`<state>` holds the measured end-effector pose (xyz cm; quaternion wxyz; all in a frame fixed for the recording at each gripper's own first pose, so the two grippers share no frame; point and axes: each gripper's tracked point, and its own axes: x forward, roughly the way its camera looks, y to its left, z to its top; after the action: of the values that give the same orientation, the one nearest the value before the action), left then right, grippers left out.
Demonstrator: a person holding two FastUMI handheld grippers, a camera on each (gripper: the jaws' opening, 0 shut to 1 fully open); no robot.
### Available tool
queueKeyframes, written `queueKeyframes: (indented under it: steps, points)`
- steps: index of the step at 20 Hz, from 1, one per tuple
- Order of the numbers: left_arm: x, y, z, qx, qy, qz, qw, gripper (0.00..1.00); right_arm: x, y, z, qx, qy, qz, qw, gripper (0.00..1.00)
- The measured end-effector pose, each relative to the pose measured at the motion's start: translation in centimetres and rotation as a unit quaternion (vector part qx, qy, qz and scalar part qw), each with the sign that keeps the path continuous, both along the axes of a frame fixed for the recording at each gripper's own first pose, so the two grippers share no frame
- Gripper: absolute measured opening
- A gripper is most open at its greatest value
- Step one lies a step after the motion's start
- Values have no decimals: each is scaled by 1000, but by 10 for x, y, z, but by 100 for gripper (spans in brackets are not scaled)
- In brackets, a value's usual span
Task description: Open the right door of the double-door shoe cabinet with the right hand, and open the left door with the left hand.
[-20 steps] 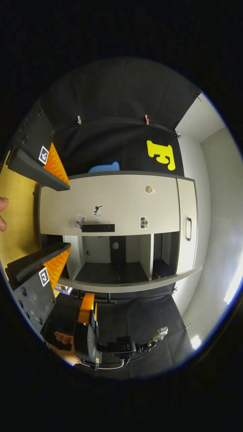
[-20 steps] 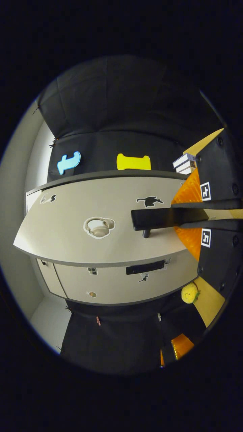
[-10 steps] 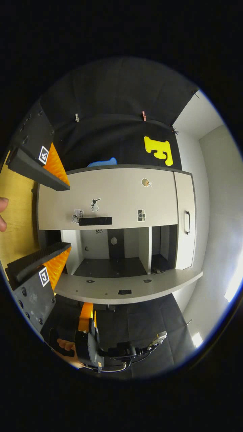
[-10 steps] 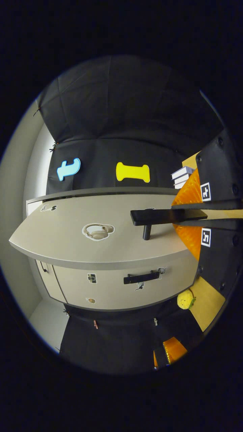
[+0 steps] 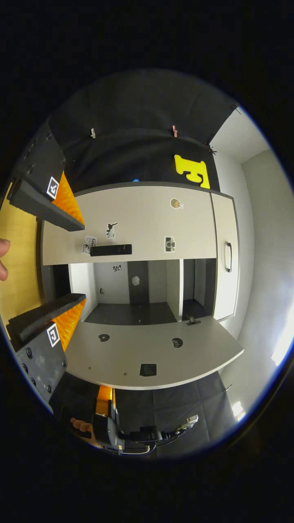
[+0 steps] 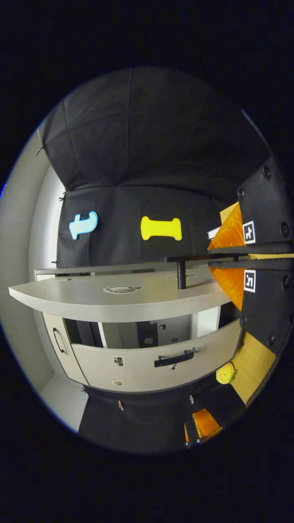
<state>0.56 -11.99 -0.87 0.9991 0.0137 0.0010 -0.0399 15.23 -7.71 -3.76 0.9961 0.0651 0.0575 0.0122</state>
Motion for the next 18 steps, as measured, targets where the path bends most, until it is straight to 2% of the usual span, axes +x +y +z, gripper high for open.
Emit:
queueKeyframes:
  steps: [2, 7, 11, 16, 17, 18]
  points:
    - [5, -6, 0, 5, 1, -2, 1000, 94, 1, 6, 2, 14, -1, 13, 1000, 8]
    - [9, -19, 2, 8, 2, -6, 1000, 94, -3, -1, 4, 6, -4, 14, 1000, 8]
    - [13, -24, 7, 14, -3, -4, 1000, 94, -9, -3, 4, 16, 4, 22, 1000, 13]
    - [18, -25, 13, 17, -8, 0, 1000, 94, -25, -6, 14, 4, -7, 13, 1000, 14]
    - [19, -24, 14, 18, -9, 0, 1000, 94, -33, -2, 19, 5, -12, 19, 1000, 16]
    - [19, -25, 15, 19, -10, -1, 1000, 94, -38, 2, 22, 5, -15, 20, 1000, 31]
